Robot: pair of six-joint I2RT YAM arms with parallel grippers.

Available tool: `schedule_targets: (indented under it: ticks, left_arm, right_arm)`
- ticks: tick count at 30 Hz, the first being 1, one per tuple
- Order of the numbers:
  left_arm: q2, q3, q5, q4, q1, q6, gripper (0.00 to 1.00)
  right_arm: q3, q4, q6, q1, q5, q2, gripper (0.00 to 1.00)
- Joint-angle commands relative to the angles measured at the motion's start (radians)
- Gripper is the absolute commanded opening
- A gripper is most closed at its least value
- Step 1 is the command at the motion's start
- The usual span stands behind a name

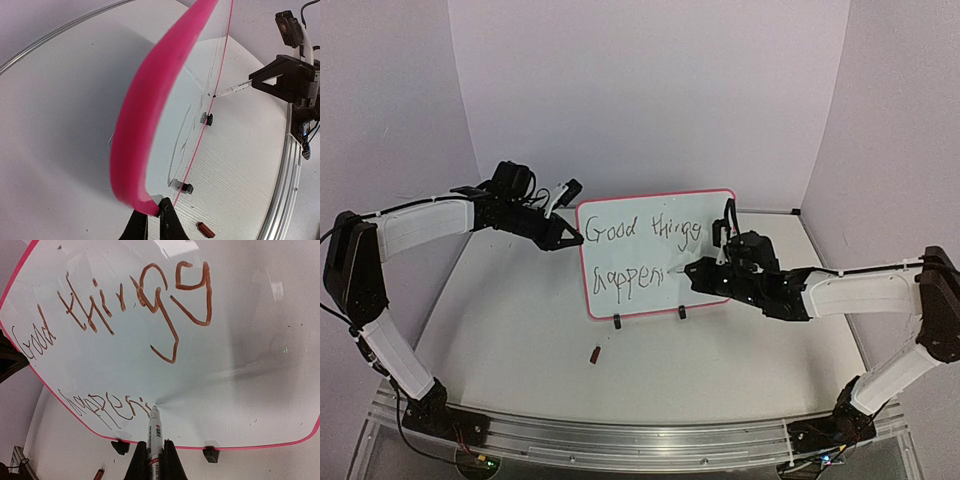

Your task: Write a sentence on the whiteboard

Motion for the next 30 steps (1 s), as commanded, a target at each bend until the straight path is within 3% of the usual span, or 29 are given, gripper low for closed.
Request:
schedule_targets:
  ticks: [1,20,30]
  left_arm:
    - [0.039,-0.001,-0.069,-0.063,-0.029,0.042,0.0]
    - [0.039,0.0,-0.067,-0.064,-0.029,0.041,0.0]
    - [0.036,-0.001,-0.068,-0.063,-0.029,0.043,0.0]
  right_arm:
    - [0.048,-0.01,-0.004,-0.008,0.032,0.021,0.0]
    - [0.029,-0.042,0.025,-0.007,0.012,0.047,0.0]
    - [0.053,-0.016,0.007,-0.009,0.043,-0.02,0.0]
